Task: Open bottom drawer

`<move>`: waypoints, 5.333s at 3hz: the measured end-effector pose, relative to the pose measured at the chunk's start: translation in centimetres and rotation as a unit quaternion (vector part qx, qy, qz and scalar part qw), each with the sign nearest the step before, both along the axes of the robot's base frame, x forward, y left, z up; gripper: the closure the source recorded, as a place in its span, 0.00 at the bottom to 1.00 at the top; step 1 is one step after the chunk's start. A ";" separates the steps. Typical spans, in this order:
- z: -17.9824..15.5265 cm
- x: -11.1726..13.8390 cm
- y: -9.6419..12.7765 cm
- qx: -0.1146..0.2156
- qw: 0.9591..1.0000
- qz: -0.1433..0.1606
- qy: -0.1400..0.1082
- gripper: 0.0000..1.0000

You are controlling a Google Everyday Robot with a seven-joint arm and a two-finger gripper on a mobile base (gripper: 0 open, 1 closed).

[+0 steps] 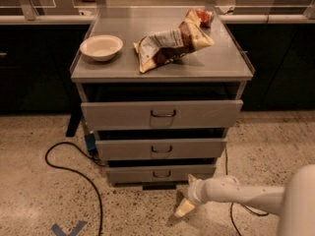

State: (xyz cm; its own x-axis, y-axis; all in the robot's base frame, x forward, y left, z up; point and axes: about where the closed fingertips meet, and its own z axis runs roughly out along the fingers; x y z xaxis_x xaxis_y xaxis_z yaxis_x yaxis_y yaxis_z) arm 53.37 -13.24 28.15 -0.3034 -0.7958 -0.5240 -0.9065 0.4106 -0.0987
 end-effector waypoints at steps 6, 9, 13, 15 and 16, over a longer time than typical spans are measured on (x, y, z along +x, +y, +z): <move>-12.1 10.5 3.0 0.037 0.997 -0.045 0.041 0.00; -5.9 10.0 1.6 0.032 0.999 -0.033 -0.007 0.00; -14.7 10.1 7.3 -0.024 0.999 -0.036 -0.013 0.00; -8.6 10.3 3.2 0.001 0.999 -0.031 -0.032 0.00; -8.7 9.4 2.0 -0.001 0.999 -0.026 -0.030 0.00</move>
Offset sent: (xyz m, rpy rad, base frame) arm 0.0413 0.0082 -0.0361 0.0082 0.0060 -0.0427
